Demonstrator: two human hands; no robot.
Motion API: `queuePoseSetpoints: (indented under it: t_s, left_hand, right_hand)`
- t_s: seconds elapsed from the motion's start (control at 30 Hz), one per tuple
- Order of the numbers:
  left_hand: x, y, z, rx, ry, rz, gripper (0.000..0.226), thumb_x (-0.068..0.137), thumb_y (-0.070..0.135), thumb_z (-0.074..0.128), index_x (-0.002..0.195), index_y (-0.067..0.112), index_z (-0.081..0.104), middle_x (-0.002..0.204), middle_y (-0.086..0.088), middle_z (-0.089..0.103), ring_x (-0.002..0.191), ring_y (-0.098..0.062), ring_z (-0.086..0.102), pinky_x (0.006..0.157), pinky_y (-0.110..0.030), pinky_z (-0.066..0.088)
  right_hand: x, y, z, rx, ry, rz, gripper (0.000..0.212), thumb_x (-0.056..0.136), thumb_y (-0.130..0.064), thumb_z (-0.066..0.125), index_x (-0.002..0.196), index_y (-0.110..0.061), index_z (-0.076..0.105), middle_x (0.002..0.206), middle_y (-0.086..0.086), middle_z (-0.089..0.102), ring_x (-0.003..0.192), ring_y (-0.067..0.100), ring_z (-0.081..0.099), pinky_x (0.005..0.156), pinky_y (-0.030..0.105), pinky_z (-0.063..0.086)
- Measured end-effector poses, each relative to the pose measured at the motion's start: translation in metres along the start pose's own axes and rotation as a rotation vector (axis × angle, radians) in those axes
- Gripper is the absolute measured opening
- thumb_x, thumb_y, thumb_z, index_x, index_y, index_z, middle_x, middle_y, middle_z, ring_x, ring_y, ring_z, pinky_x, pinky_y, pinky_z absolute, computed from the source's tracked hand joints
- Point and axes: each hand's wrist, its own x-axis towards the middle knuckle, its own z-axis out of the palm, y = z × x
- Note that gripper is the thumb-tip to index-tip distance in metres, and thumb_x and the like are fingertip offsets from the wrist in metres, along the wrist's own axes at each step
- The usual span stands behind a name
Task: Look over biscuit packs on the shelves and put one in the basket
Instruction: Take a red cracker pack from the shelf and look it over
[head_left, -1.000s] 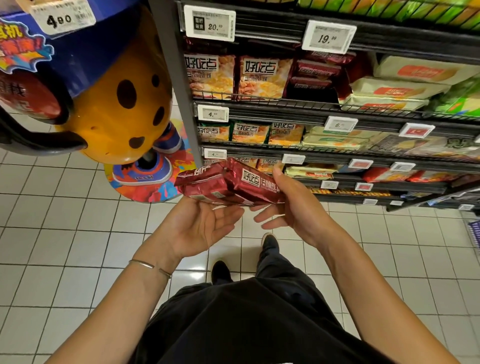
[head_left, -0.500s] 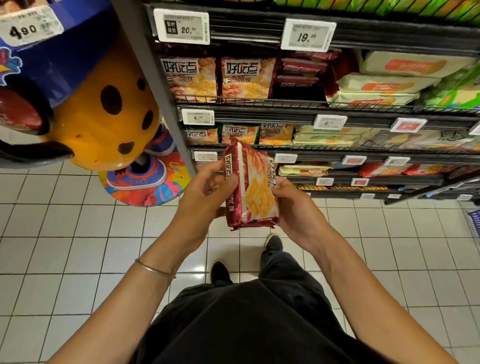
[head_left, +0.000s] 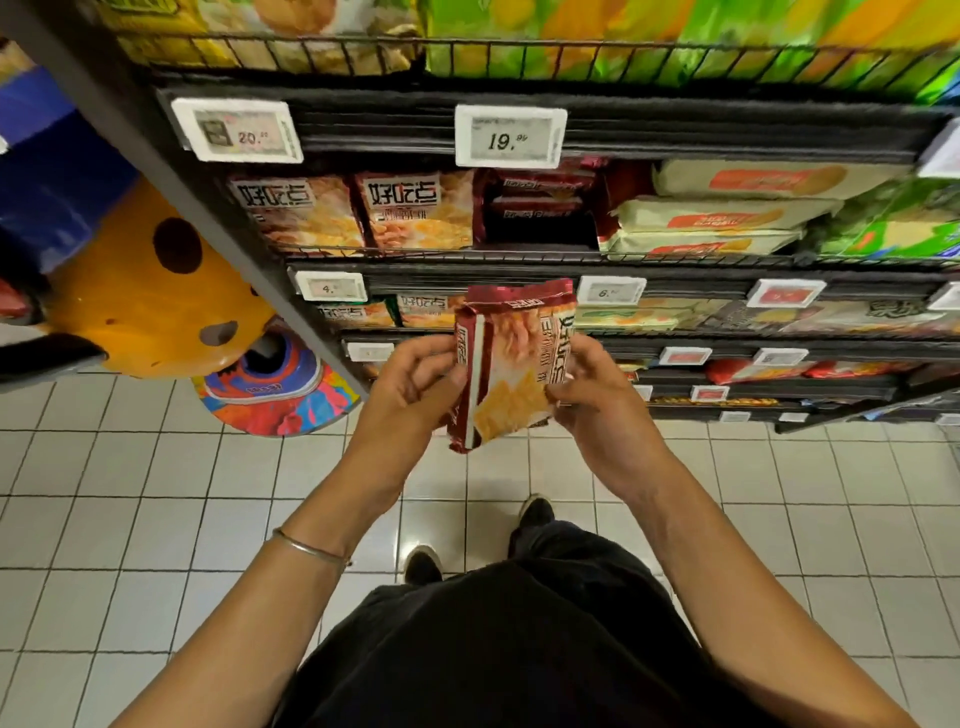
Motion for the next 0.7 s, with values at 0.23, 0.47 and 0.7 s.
queuePoseSetpoints:
  t_s: [0.23,0.47,0.7]
  left_hand:
    - [0.043,0.017,0.051,-0.003,0.175,-0.158,0.035,0.110,0.042,0.046,0.127,0.018,0.064,0.119,-0.009,0.076,0.108,-0.029,0.075,0.082,-0.047,0.062]
    - [0.064,0.010,0.081,-0.336,0.275,-0.217,0.020,0.112,0.027,0.046,0.122,0.017,0.061,0.106,-0.002,0.080,0.092,-0.020,0.078,0.064,-0.036,0.063]
    - [0.081,0.004,0.082,-0.243,0.142,-0.294,0.019,0.109,0.016,0.054,0.127,0.024,0.052,0.128,-0.010,0.073,0.115,-0.031,0.073,0.096,-0.046,0.057]
  right_hand:
    - [0.036,-0.040,-0.044,-0.092,-0.035,-0.076,0.051,0.083,-0.012,0.067,0.132,-0.025,0.065,0.125,0.001,0.074,0.113,0.022,0.072,0.080,0.031,0.057]
    - [0.062,-0.051,-0.067,-0.037,-0.097,0.075,0.055,0.087,-0.032,0.077,0.137,-0.016,0.059,0.127,0.004,0.073,0.121,0.028,0.069,0.100,0.052,0.057]
    - [0.079,-0.053,-0.067,-0.082,0.072,-0.012,0.037,0.090,-0.017,0.080,0.125,-0.020,0.068,0.117,0.001,0.078,0.109,0.021,0.075,0.079,0.035,0.062]
